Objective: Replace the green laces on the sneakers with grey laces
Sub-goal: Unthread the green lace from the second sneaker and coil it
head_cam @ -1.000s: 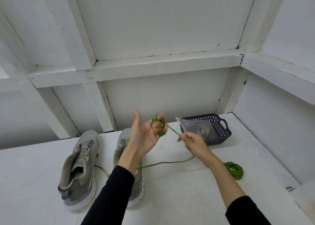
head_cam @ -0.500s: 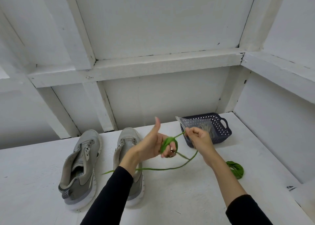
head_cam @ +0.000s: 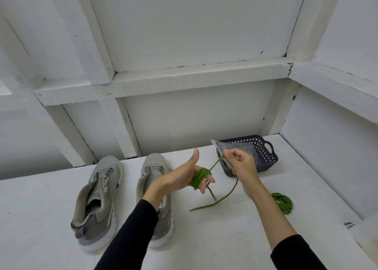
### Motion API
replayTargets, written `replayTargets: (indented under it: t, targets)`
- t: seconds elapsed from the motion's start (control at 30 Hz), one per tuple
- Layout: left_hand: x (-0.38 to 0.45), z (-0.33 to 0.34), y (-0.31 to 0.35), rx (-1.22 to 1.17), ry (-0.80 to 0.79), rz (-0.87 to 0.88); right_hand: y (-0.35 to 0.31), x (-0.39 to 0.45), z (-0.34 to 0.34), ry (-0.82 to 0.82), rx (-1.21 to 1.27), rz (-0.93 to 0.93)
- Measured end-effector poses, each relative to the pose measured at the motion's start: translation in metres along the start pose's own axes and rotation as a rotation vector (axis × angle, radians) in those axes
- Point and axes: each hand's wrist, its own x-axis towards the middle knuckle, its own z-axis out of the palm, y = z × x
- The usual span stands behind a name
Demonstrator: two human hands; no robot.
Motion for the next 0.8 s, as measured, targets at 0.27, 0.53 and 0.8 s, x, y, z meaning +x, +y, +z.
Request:
replayTargets:
  t: [0.27, 0.53, 0.8]
  targets:
    - [0.006, -0.011, 0.02, -1.063, 0.258, 0.41, 0.025, -0.021, 0.017, -0.356, -0.251, -0.022]
    - [0.01, 0.001, -0.001, 0.131, 0.193, -0.13, -0.009, -0.011, 0.011, -0.208, -0.041, -0.031]
    - [0.005, -0.001, 0.016, -0.796, 0.176, 0.272, 0.013, -0.012, 0.011, -0.205, -0.21, -0.004]
